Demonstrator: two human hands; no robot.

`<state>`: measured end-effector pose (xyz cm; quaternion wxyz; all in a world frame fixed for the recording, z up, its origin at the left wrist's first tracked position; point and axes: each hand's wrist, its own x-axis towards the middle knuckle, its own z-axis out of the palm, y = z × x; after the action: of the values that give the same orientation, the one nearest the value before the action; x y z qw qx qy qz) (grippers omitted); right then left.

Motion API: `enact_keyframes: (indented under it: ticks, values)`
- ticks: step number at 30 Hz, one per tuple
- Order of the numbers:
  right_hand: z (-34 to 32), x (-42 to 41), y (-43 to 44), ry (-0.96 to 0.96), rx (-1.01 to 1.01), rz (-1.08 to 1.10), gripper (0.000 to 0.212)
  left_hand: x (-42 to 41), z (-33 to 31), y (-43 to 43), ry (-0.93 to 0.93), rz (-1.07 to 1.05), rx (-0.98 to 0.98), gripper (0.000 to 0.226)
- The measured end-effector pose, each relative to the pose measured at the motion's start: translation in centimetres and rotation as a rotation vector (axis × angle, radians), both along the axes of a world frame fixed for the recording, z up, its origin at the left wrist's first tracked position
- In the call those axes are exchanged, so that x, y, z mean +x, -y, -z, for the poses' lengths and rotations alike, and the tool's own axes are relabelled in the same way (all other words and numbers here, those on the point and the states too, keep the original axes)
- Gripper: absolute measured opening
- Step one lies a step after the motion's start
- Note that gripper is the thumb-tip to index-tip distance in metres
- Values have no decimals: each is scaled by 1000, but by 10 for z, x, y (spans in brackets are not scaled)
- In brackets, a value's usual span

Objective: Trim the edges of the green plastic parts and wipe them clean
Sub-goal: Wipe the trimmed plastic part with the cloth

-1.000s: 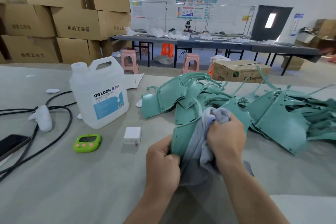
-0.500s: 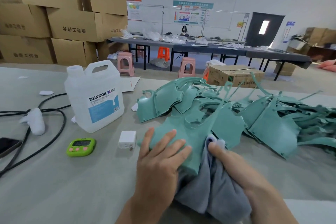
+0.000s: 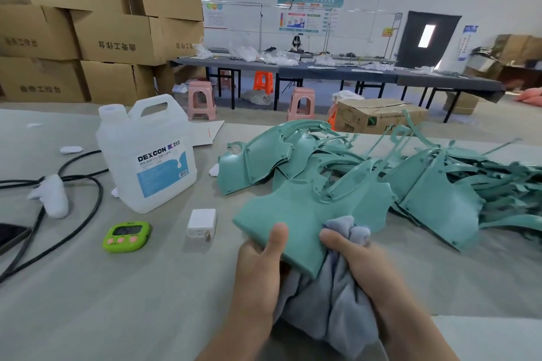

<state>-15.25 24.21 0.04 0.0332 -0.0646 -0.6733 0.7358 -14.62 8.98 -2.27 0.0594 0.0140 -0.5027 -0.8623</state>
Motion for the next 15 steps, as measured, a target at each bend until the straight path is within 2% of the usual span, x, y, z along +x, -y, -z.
enact_keyframes:
  ticks: [2, 4, 7, 9, 11, 14, 15]
  values:
    - [0, 2, 0, -8, 148, -70, 6, -5, -1, 1, 49, -164, 35, 18]
    - [-4, 6, 0, 14, 185, -89, 8, -10, -7, 13, 28, -272, 93, 15]
    - [-10, 10, 1, -31, 35, 181, 18, -13, -13, 35, -65, -393, -3, 13]
    - [-14, 13, 2, -89, -89, 376, 22, -8, -12, 43, -155, -511, -326, 13]
    - [-14, 15, 10, -108, -147, 445, 25, 3, -8, 38, -309, -516, -687, 18]
    - [-8, 17, 31, -132, -195, 382, 19, 20, -6, 10, -389, -215, -865, 49]
    - [-7, 19, 37, -134, -229, 313, 16, 23, -5, 2, -402, -182, -909, 54]
